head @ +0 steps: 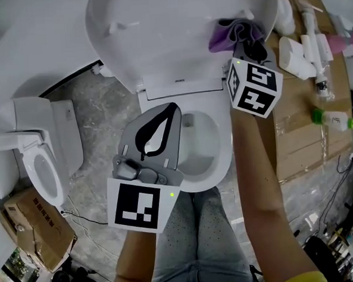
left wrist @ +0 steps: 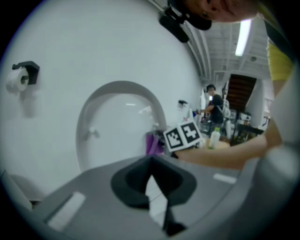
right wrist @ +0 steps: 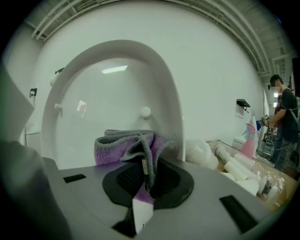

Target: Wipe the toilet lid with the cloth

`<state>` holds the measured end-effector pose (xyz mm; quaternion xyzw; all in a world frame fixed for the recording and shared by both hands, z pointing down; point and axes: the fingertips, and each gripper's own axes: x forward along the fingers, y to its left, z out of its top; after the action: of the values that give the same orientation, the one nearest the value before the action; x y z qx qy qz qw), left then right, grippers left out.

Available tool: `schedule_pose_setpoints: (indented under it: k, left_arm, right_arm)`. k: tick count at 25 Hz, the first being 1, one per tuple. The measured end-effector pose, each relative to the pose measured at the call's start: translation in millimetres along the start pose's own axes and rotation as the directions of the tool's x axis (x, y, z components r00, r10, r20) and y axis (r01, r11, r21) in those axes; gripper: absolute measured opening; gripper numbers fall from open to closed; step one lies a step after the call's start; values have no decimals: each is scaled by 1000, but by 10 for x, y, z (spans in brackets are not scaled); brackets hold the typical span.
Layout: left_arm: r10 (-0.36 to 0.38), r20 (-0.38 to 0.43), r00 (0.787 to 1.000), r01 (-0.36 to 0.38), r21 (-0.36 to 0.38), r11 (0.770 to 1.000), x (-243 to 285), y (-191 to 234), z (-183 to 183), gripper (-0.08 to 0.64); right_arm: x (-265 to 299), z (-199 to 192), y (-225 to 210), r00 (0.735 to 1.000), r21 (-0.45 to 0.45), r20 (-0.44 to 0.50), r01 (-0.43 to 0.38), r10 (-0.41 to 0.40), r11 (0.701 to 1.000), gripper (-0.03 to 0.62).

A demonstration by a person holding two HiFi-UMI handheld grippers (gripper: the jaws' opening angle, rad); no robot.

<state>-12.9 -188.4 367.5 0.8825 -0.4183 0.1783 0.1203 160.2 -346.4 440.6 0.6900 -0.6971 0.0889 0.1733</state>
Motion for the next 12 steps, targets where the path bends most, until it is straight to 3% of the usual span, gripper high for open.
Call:
schedule_pose_setpoints:
  k: [6, 12]
  left_arm:
    - [8, -1, 1000, -8, 0, 1000, -70, 7, -29, -5]
    - [11, -1, 1000, -11, -5, 1000, -126, 8, -69, -5]
  right_arm:
    - [-44, -41, -37, 999, 20, -6, 50, -50, 999, 48]
    - [-286, -122, 149, 1000, -65, 17, -8, 9, 998, 48]
